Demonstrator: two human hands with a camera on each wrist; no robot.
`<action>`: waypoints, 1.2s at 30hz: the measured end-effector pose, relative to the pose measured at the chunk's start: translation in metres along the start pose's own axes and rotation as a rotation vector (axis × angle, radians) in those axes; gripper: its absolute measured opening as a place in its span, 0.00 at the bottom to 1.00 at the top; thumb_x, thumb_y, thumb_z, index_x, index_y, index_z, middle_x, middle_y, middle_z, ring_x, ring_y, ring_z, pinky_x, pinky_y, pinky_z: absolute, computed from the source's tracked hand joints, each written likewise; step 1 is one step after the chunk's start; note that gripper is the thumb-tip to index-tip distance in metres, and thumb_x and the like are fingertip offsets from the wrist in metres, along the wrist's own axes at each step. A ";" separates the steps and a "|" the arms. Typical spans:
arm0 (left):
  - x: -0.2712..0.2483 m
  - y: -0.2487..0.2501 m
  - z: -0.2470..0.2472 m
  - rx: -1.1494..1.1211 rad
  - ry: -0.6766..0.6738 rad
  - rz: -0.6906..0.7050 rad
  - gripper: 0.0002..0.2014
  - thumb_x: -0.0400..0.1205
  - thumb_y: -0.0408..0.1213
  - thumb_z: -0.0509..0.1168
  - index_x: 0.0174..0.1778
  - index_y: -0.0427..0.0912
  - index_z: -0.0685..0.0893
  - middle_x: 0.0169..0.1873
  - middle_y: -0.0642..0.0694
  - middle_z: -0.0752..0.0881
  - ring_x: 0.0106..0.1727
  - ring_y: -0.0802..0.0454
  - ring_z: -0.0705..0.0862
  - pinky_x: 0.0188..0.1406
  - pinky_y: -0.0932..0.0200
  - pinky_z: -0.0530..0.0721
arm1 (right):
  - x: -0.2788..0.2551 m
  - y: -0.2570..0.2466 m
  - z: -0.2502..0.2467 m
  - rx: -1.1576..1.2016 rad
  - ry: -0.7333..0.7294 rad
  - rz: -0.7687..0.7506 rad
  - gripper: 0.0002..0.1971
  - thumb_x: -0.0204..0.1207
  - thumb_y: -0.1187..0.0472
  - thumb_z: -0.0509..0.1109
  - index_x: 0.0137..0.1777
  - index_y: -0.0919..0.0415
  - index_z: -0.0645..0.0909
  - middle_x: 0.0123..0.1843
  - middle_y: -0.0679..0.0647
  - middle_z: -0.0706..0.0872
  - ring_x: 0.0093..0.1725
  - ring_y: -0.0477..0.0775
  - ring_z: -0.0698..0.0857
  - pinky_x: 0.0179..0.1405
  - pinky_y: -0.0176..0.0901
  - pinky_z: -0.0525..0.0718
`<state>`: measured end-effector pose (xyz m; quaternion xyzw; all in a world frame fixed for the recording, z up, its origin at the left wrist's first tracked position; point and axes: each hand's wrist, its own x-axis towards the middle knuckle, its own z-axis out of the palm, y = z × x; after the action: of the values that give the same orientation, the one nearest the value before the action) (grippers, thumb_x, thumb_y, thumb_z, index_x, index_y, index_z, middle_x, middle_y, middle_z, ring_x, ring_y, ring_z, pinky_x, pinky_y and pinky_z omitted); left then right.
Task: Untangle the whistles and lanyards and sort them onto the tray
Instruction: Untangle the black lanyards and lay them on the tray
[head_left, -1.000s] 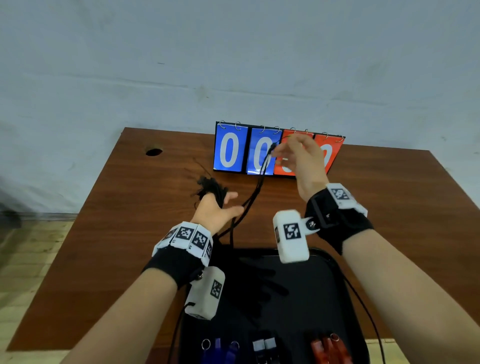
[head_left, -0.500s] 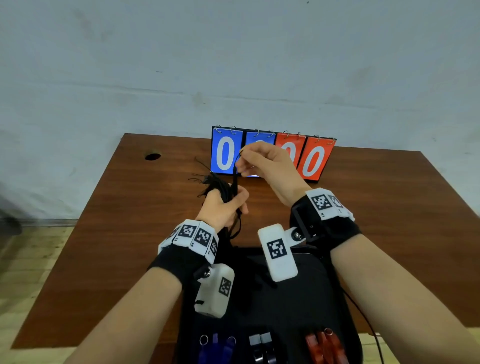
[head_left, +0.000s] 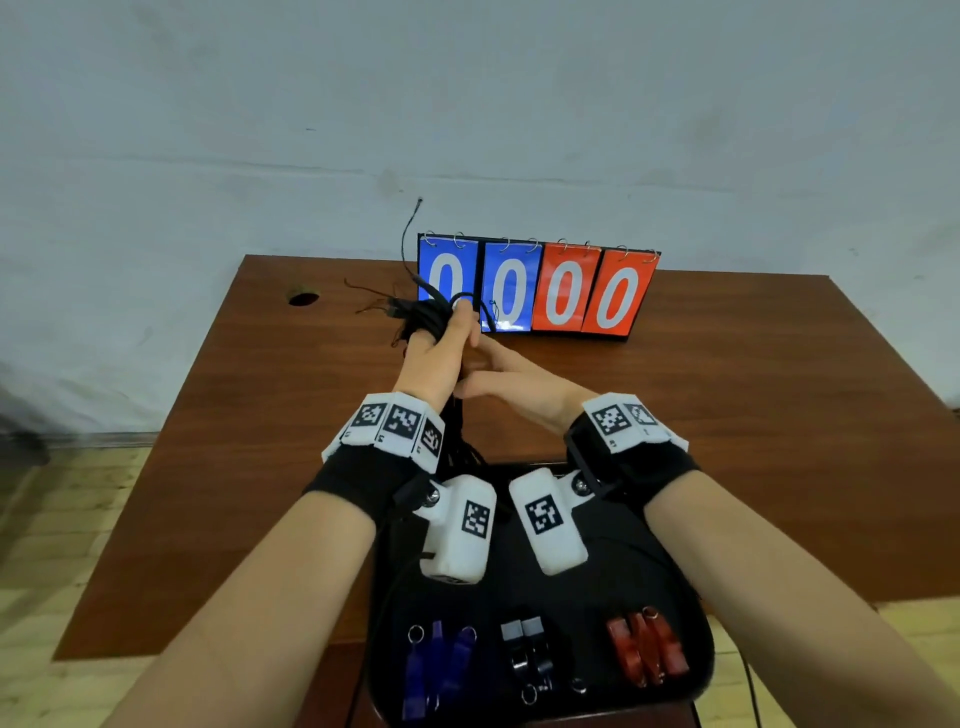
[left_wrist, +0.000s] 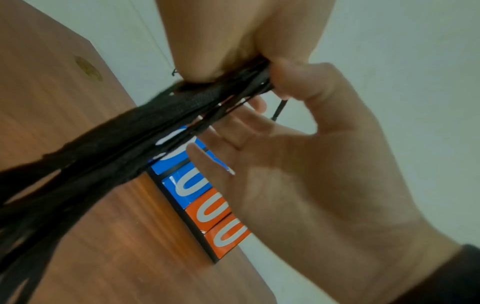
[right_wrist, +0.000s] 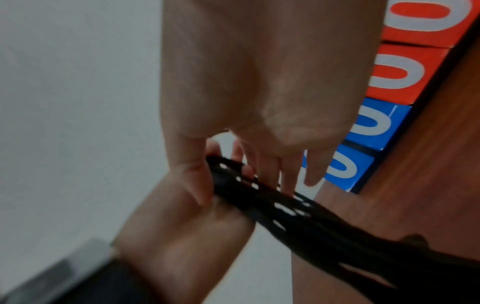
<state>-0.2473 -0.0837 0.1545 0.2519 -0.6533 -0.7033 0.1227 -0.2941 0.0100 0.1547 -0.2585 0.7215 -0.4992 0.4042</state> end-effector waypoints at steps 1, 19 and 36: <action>-0.002 0.003 0.001 -0.003 0.000 0.001 0.20 0.83 0.52 0.56 0.34 0.40 0.79 0.48 0.49 0.83 0.50 0.57 0.78 0.61 0.53 0.74 | -0.001 0.001 0.003 -0.011 0.007 -0.004 0.38 0.67 0.61 0.70 0.78 0.53 0.60 0.73 0.53 0.75 0.71 0.53 0.76 0.76 0.51 0.69; -0.028 0.003 0.008 -0.032 -0.043 0.017 0.23 0.84 0.47 0.56 0.21 0.48 0.76 0.41 0.48 0.86 0.43 0.48 0.82 0.53 0.50 0.80 | -0.029 0.015 0.012 0.037 0.185 -0.141 0.09 0.77 0.74 0.59 0.52 0.62 0.75 0.26 0.47 0.81 0.24 0.40 0.82 0.35 0.36 0.84; -0.055 -0.062 -0.012 -0.488 0.113 -0.320 0.15 0.83 0.41 0.60 0.31 0.41 0.76 0.28 0.50 0.74 0.13 0.63 0.69 0.09 0.72 0.66 | -0.080 0.060 -0.080 -0.988 0.018 0.173 0.12 0.79 0.49 0.63 0.51 0.57 0.81 0.38 0.50 0.82 0.40 0.51 0.81 0.42 0.43 0.79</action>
<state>-0.1855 -0.0591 0.1043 0.3535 -0.4090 -0.8349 0.1036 -0.3167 0.1356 0.1387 -0.3541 0.8939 -0.0648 0.2672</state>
